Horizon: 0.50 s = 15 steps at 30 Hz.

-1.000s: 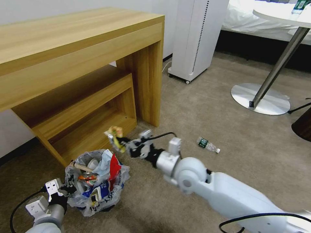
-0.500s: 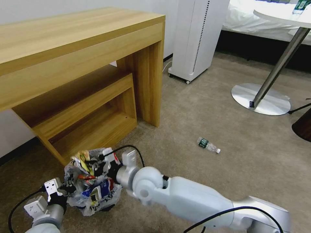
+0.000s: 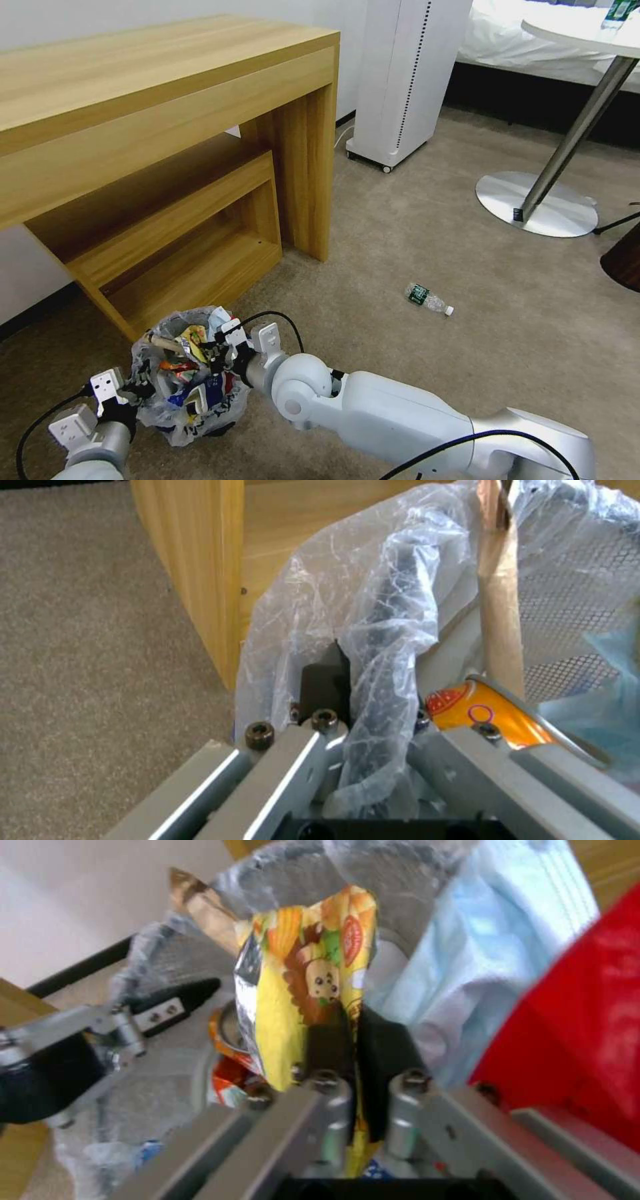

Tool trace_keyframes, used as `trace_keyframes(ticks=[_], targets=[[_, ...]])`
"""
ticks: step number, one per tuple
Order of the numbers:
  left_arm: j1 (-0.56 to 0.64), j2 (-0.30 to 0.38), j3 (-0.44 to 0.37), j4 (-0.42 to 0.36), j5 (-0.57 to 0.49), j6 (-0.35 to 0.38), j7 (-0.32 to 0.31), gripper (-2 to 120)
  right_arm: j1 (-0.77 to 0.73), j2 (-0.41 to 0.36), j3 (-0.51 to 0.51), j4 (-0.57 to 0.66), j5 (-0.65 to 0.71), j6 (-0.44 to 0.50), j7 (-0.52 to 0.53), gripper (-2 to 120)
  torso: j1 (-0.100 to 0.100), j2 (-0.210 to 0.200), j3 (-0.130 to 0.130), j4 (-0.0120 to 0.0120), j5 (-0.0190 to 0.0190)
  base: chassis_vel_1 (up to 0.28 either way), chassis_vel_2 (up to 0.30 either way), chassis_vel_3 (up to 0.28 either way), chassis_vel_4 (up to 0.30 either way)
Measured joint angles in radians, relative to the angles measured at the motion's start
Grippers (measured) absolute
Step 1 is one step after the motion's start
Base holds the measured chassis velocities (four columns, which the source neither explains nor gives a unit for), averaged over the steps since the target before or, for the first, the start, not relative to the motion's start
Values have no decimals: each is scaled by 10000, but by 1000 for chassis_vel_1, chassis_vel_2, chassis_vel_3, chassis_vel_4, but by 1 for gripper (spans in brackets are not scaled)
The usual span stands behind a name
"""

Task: Pick up the trash bin and place the garbage on the floor into it.

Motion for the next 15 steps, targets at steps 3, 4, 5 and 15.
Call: trace_keyframes(ticks=[3, 4, 5, 15], targets=[[-28, -8, 10, 45, 1, -3, 2, 1, -7, -21, 3, 13, -89, 42, -200, 19, 0, 0, 0, 0, 0, 0, 0, 0, 0], [-34, -9, 10, 56, 2, -5, 4, 1, -9, -42, 3, 56, -140, 103, -305, 24, 0, 0, 0, 0, 0, 0, 0, 0, 0], [-40, -15, 13, 64, 2, -6, 5, 1, -10, -66, 0, 110, -215, 162, -410, 30, 0, 0, 0, 0, 0, 0, 0, 0, 0], [-14, -52, 20, 67, 38, -19, 19, 1, -83, -110, 123, 122, -1183, 1855, -2225, 65, 0, 0, 0, 2, 0, 0, 0, 0, 0]])
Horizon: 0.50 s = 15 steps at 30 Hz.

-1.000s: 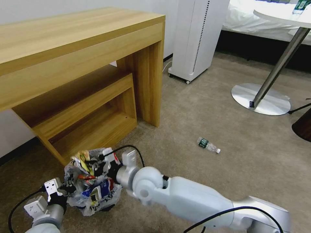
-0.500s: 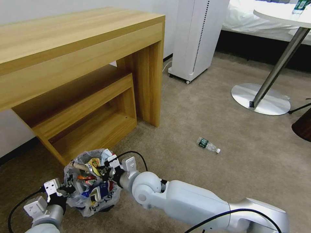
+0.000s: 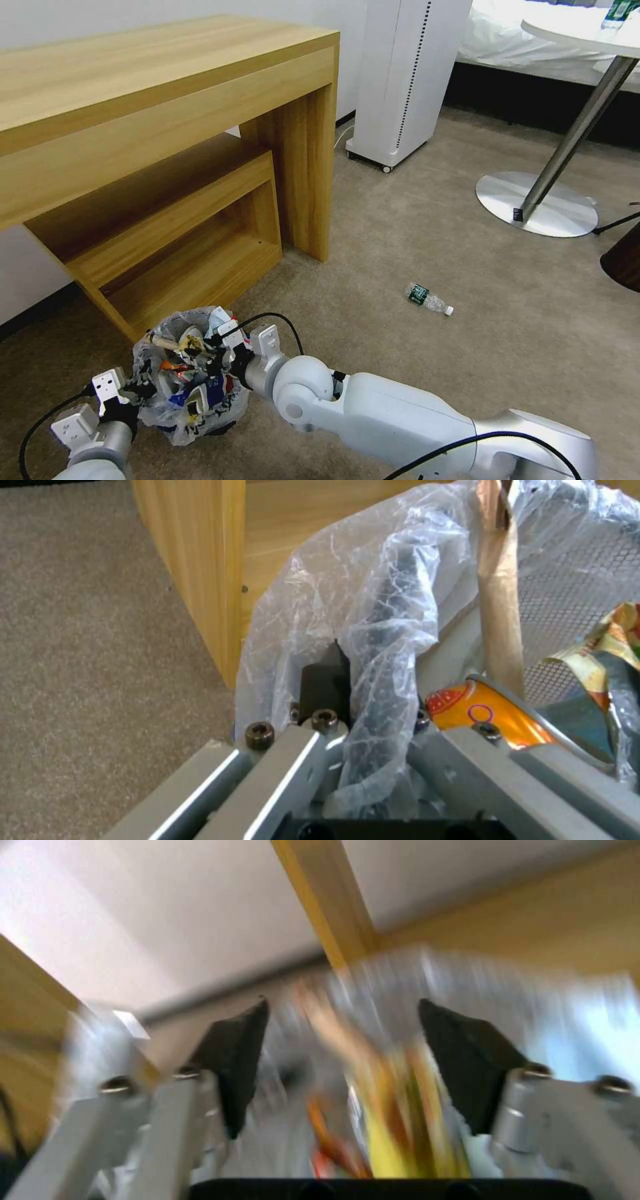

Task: Pick up the trash bin and place the garbage on the floor into it.

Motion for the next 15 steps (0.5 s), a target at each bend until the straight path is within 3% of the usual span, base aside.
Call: trace_keyframes(ticks=[5, 8, 10, 11, 14, 15], targets=[[18, -2, 0, -2, 17, -5, 13, 1, -63, 29, 807, 81, -494, 1778, -1196, 84, 0, 0, 0, 0, 2, 0, 0, 0, 0], [38, 13, -25, -23, 17, -7, 14, 1, -89, -142, 1381, 419, -616, 2186, -1432, 91, 0, 0, 0, 1, 1, 0, 0, 0, 0], [144, 5, -116, -122, 2, -38, 18, 1, -264, -640, 2868, 1201, -600, 2317, -1621, 99, 0, 0, 0, 0, 3, 0, 0, 0, 0], [144, 5, -116, -122, 2, -38, 18, 1, -264, -640, 2868, 1201, -600, 2317, -1621, 99, 0, 0, 0, 0, 3, 0, 0, 0, 0], [230, 6, -198, -262, -38, -45, 23, 1, -583, -1356, 4482, 1863, -502, 2313, -1751, 100, 0, 0, 0, -1, 3, 0, 0, 0, 0], [230, 6, -198, -262, -38, -45, 23, 1, -583, -1356, 4482, 1863, -502, 2313, -1751, 100, 0, 0, 0, -1, 3, 0, 0, 0, 0]])
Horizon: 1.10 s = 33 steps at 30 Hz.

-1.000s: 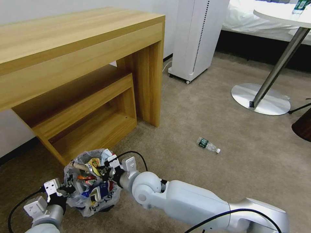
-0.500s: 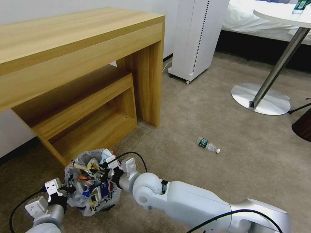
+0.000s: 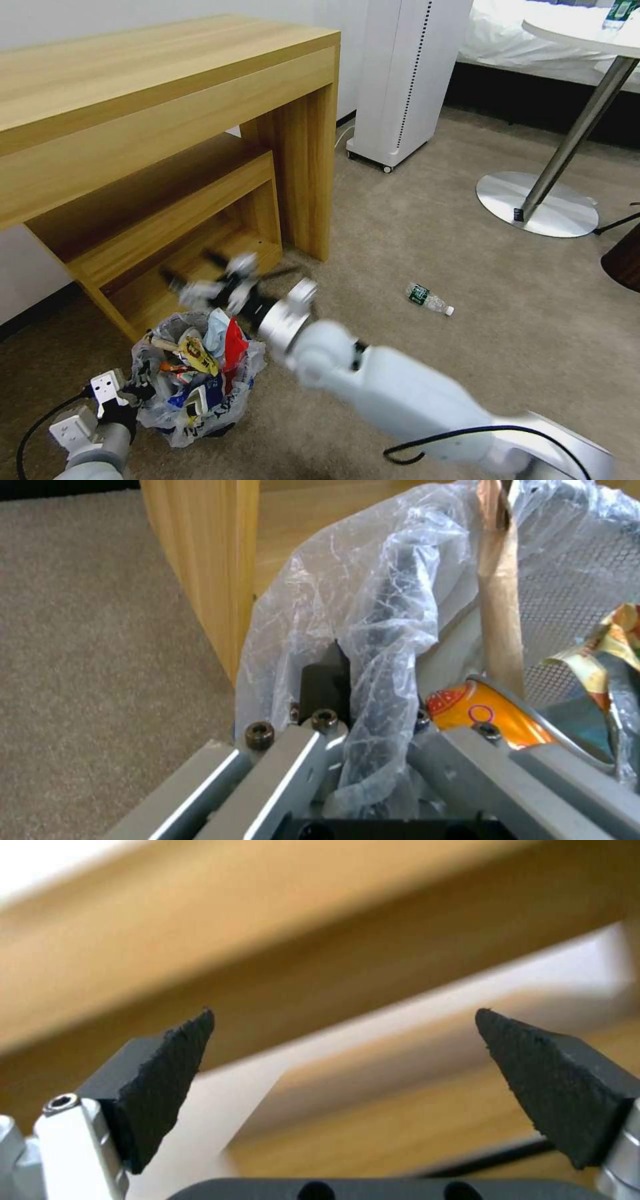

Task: Pick up the trash bin and place the garbage on the floor into it.

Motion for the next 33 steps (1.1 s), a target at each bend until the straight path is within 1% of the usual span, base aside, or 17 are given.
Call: trace_keyframes(ticks=[1, 3, 4, 5, 7, 8, 9, 11, 13, 16, 18, 21, 22, 25, 30, 31, 33], targets=[[40, 4, -37, -75, -29, 0, 0, 1, -218, -369, 709, 328, 43, -50, -18, 100, -1, 0, 0, -2, 0, 0, 0, 0, 0], [104, 14, -68, -157, -38, -1, 0, 1, -491, -684, 1447, 651, 70, -138, -23, 100, -1, 0, 0, -2, 2, 0, 0, 0, 0], [104, 14, -68, -157, -38, -1, 0, 1, -491, -684, 1447, 651, 70, -138, -23, 100, -1, 0, 0, -2, 2, 0, 0, 0, 0], [140, 30, -73, -203, -42, -1, -2, 1, -931, -974, 2352, 1043, 24, -298, 10, 100, -1, 0, 0, -1, 0, 0, 0, 0, 0], [143, 69, -22, -221, -37, -1, -3, 1, -1853, -1232, 3566, 1616, -186, -514, 93, 100, -1, 0, -1, 0, 1, 0, 0, 0, 0], [144, 71, 0, -222, -30, -1, -2, 1, -2150, -1287, 3889, 1758, -264, -579, 112, 100, -1, 1, -1, 1, 1, 0, 0, 0, 0], [144, 71, 0, -222, -30, -1, -2, 1, -2150, -1287, 3889, 1758, -264, -579, 112, 100, -1, 1, -1, 1, 1, 0, 0, 0, 0], [147, 76, 98, -226, 21, -1, 11, 1, -3432, -1425, 5054, 2274, -725, -840, 277, 100, -1, 0, -1, -4, 3, 0, 0, 0, 0], [147, 81, 122, -234, 38, -1, 21, 1, -3673, -1441, 5303, 2361, -833, -881, 298, 100, -1, 0, -1, -4, 2, 0, 0, 0, 0], [168, 175, 198, -308, 55, 5, 60, 1, -5002, -1330, 6698, 2792, -1608, -1061, 576, 100, -1, 0, -1, 1, -1, 0, 0, 0, 0], [177, 215, 207, -325, 50, 6, 69, 1, -5268, -1252, 6952, 2842, -1795, -1027, 576, 100, -1, 0, -1, -2, -2, 0, 0, 0, 0], [265, 369, 215, -344, 12, 6, 135, 1, -6268, -769, 7658, 3089, -2592, -941, 674, 100, -1, 1, -1, -2, -3, 0, 0, 0, 0], [265, 369, 215, -344, 12, 6, 135, 1, -6268, -769, 7658, 3089, -2592, -941, 674, 100, -1, 1, -1, -2, -3, 0, 0, 0, 0], [354, 499, 214, -351, 6, -7, 226, 1, -7038, -386, 7952, 2998, -3443, -655, 821, 100, -1, 1, -1, 0, -2, 0, 0, 0, 0], [407, 542, 250, -367, 66, -30, 354, 1, -7408, -337, 8044, 2868, -4017, -799, 1347, 100, -1, 1, -1, 0, -1, 0, 0, 0, 0], [414, 544, 287, -370, 129, -38, 419, 1, -7570, -334, 8086, 2845, -4264, -1083, 1714, 100, -1, 1, -1, 0, -3, 0, 0, 0, 0], [415, 544, 312, -370, 175, -46, 444, 1, -7667, -333, 8091, 2814, -4359, -1100, 1816, 100, -1, 1, -1, 1, -3, 0, 0, 0, 0]])
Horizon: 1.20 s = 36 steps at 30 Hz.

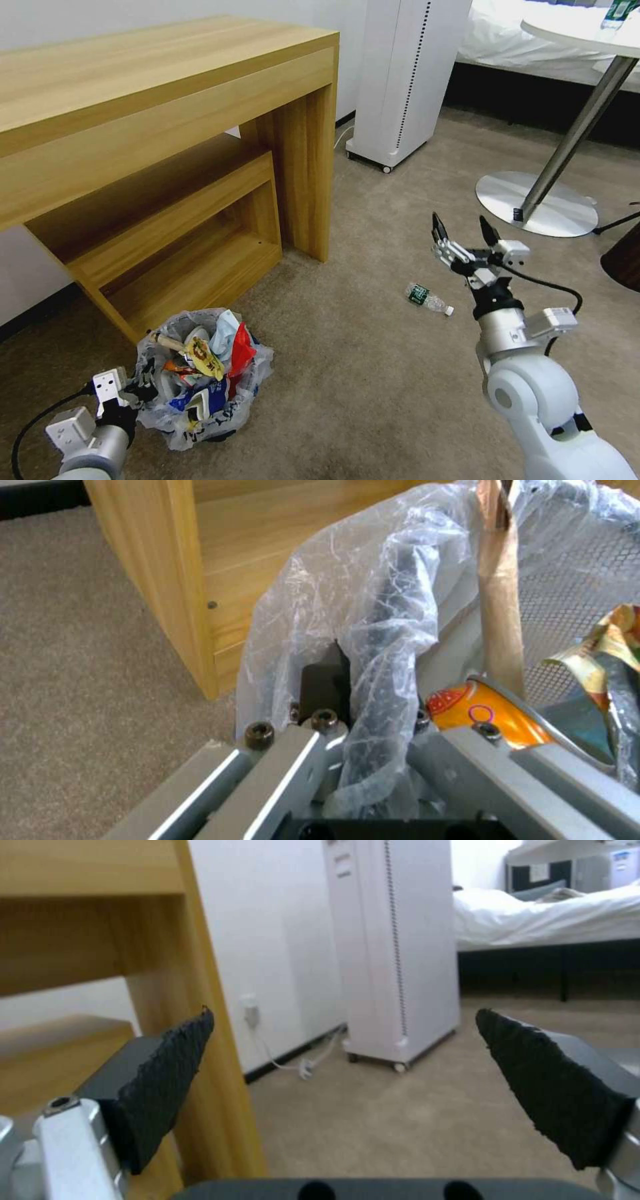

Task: Pick up the trash bin and place the garbage on the floor into it.

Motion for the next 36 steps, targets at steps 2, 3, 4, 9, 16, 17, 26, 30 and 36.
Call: trace_keyframes(ticks=[2, 3, 4, 9, 16, 17, 26, 30, 36], targets=[[43, 0, 34, -2, 85, -10, 62, 1, -140, -25, 29, -104, -138, -3, 114, 100, 0, 0, 0, -1, 0, 0, 0, 0, 0], [69, -6, 45, -4, 122, -17, 87, 1, -169, -40, 36, -159, -188, 28, 151, 100, 0, -1, 0, 0, 0, 0, 0, 0, 0], [82, -14, 48, -4, 140, -21, 101, 1, -191, -51, 48, -213, -236, 56, 190, 100, 0, 0, 0, 0, -1, 0, 0, 0, 0], [107, -32, 62, -5, 220, -49, 148, 1, -274, 6, 49, -458, -384, 208, 299, 100, -1, -1, 0, 0, -1, 0, 0, 0, 0], [142, -63, 60, -13, 242, -49, 166, 1, -289, 86, 30, -605, -404, 352, 339, 100, 0, 0, 1, 0, 0, -37, -42, -42, -41], [151, -65, 57, -27, 243, -50, 167, 1, -295, 106, 31, -629, -407, 402, 337, 100, 0, 0, 1, 0, 0, -63, -65, -73, -75], [205, -71, 33, -57, 242, -66, 177, 1, -355, 285, 49, -913, -455, 1099, 175, 100, 1, -1, 1, -2, 0, -88, -86, -90, -93], [204, -71, 22, -57, 233, -69, 177, 1, -346, 329, 58, -1017, -469, 1358, 42, 100, 1, -1, 1, -1, -1, -99, -106, -105, -104], [217, -73, -7, -50, 216, -132, 177, 1, -323, 379, 21, -1129, -543, 1578, -99, 100, 1, 0, 1, -3, 0, -106, -101, -102, -100]])
